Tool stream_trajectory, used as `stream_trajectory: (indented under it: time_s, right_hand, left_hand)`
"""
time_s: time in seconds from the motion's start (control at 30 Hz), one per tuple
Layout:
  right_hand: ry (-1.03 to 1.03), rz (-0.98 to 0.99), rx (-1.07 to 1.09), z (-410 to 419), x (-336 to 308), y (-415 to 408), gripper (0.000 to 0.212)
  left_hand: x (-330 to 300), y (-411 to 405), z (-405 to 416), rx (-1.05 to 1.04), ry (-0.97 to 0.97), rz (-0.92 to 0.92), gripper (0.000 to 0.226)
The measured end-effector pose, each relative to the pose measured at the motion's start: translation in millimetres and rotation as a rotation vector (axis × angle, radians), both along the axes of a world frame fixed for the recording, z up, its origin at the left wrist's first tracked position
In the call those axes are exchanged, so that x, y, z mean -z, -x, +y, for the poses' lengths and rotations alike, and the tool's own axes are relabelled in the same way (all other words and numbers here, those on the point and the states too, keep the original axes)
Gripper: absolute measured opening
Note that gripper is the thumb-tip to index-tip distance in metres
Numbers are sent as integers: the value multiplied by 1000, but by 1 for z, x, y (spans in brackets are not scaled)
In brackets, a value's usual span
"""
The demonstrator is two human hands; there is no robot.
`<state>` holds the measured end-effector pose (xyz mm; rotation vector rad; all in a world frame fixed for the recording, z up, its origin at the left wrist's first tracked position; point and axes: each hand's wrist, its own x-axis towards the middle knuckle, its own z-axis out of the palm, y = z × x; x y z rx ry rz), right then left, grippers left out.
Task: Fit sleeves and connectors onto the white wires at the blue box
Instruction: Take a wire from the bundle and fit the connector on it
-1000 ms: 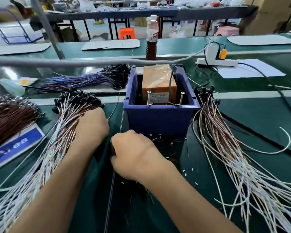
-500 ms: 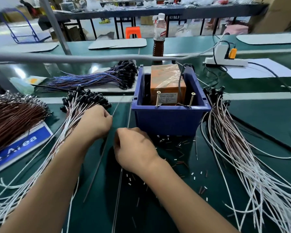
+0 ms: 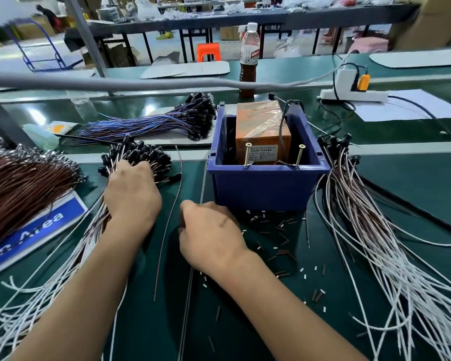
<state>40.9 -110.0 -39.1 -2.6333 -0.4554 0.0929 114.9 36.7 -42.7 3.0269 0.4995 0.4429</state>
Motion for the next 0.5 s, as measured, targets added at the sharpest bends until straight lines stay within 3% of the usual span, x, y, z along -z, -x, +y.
stream_trajectory:
  time_s: [0.17, 0.23, 0.3, 0.37, 0.43, 0.5]
  right_hand:
    - [-74, 10, -9, -6, 3, -3, 14]
    - [-109, 35, -15, -9, 3, -5, 13]
    - [-134, 54, -32, -12, 3, -7, 14]
    - [-181, 66, -59, -12, 3, -6, 15]
    - [-331, 46, -70, -9, 2, -5, 13]
    - [-490, -27, -38, -2, -2, -2, 14]
  left_hand:
    - [-11, -5, 7, 55, -18, -73, 14]
    - [-19, -6, 7, 115, 77, -158, 13]
    - [-27, -6, 8, 158, 297, -285, 9]
    - [-37, -4, 2, 206, 633, -338, 7]
    - [-46, -6, -7, 228, 971, -382, 20]
    - [-61, -11, -12, 270, 1189, -471, 28]
